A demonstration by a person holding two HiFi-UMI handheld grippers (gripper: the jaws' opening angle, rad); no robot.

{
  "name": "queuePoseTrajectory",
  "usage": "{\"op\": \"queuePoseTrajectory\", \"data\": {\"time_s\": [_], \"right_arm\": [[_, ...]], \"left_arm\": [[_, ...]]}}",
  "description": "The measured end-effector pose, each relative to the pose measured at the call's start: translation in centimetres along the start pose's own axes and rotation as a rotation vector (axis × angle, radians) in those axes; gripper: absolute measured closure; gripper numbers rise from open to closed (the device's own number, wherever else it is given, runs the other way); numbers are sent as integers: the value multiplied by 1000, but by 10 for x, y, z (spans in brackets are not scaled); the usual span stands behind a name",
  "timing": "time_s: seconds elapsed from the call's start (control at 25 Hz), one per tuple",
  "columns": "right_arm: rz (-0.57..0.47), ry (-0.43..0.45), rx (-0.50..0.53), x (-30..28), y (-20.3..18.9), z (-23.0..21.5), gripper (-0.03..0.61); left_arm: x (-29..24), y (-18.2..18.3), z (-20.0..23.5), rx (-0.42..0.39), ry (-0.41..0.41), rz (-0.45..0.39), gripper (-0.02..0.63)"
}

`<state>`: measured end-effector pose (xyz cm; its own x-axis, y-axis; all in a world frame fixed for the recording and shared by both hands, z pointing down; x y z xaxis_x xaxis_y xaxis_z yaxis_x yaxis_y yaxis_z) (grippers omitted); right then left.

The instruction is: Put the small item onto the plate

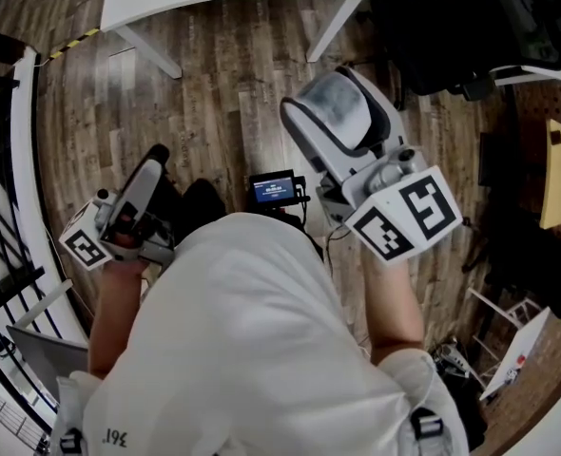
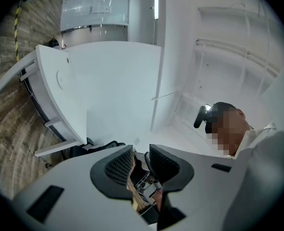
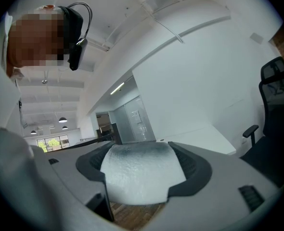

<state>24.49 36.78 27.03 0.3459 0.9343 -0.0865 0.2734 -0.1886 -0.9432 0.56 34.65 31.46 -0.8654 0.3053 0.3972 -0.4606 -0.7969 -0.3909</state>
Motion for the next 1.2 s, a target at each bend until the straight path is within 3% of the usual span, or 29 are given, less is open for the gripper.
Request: {"op": "queuePoseTrajectory", "data": {"time_s": [0.36, 0.72, 0.92, 1.2], "right_arm": [[23, 4, 16, -82, 3, -5, 253], [40, -69, 56, -226, 26, 11, 253], [46, -92, 74, -305, 35, 30, 253], [85, -109, 118, -385, 33, 49, 253]], "left_arm": [[-3, 66, 43, 11, 2, -7, 502], [-11, 215, 100, 36, -44, 57, 502], [-2, 300, 123, 36, -67, 53, 502], [27, 371, 158, 54, -56, 45, 502]]}}
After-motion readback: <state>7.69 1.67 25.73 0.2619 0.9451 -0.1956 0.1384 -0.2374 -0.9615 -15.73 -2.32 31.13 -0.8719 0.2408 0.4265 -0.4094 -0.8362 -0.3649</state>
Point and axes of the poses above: the fingertips, and each gripper's own axes: x backward along the fingers, z to its left, y out of its top, the point moved 4 cm from there along x, backward along the fingers, and after that the axes turned 3 degrees about -y, right-handed, at the moved point
